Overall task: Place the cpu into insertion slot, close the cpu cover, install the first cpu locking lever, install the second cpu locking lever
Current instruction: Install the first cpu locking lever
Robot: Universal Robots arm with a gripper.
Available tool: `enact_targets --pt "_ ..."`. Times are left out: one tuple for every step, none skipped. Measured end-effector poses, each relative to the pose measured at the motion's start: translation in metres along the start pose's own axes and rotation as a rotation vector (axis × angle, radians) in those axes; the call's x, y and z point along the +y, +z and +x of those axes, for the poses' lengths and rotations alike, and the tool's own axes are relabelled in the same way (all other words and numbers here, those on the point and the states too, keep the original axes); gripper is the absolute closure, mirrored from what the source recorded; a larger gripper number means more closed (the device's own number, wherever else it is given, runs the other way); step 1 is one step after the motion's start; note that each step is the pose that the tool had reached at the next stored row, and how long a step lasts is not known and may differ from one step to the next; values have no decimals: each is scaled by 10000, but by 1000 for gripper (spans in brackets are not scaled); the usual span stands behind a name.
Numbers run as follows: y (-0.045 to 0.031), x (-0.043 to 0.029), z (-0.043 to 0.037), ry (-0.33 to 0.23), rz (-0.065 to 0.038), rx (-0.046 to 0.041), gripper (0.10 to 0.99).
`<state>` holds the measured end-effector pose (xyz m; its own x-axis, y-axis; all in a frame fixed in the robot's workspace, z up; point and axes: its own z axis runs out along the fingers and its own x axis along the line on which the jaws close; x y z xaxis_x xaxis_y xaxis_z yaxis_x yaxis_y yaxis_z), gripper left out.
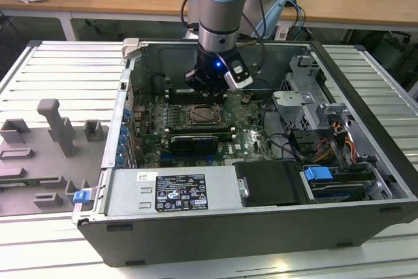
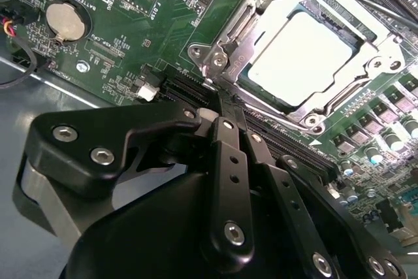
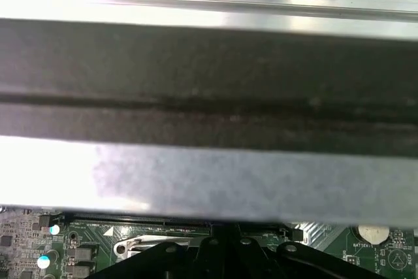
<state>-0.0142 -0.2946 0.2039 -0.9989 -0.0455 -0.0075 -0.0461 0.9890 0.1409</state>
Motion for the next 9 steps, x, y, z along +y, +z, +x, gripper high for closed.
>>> enact_targets --pt "0 0 0 -1 9 1 980" --pt "1 0 0 -1 37 2 980" --pt "2 0 0 0 62 4 980" --pt "2 -1 0 0 80 5 980" --pt "3 -1 0 0 109 7 980" --pt "5 -1 0 0 135 8 980" --pt "7 -1 0 1 147 8 980" --pt "9 -2 0 0 159 8 980" --pt "10 -2 0 0 169 9 980"
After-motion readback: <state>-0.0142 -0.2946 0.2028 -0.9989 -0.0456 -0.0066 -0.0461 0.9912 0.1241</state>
